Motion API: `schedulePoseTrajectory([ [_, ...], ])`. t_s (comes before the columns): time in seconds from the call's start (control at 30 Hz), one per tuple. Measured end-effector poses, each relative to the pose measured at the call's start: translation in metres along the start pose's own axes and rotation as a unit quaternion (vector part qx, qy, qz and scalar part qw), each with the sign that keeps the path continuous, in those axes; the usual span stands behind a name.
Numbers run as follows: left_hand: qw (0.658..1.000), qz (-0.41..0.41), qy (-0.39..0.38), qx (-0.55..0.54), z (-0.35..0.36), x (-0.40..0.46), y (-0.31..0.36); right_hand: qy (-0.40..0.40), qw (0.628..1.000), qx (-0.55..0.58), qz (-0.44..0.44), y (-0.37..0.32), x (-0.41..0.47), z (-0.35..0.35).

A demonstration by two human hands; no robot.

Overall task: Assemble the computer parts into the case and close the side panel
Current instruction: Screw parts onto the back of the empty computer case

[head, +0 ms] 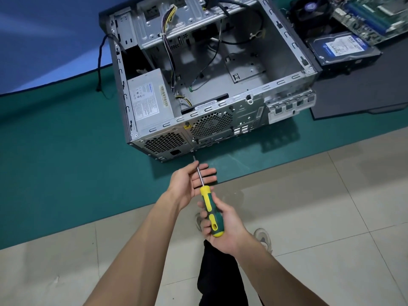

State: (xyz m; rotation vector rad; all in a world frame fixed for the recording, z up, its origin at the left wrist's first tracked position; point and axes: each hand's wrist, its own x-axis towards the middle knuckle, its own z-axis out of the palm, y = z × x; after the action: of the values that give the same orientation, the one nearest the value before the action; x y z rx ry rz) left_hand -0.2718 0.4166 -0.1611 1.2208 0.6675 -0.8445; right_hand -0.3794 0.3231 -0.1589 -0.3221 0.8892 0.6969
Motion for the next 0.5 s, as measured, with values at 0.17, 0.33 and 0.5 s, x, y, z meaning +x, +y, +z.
schedulePoseTrajectory([
  [0.17, 1.000, 0.007, 0.002, 0.003, -0.001, 0.002, -0.003, 0.127, 0.975, -0.158, -0.094, 0.001, 0.008, 0.005],
  [0.33, 1.000, 0.006, 0.016, 0.001, 0.000, 0.002, -0.002, -0.004, 1.000, -0.011, 0.003, 0.001, 0.002, 0.006],
  [0.5, 0.999, 0.009, 0.038, 0.005, 0.005, 0.002, 0.001, 0.135, 0.962, -0.208, -0.118, 0.001, 0.013, 0.005],
])
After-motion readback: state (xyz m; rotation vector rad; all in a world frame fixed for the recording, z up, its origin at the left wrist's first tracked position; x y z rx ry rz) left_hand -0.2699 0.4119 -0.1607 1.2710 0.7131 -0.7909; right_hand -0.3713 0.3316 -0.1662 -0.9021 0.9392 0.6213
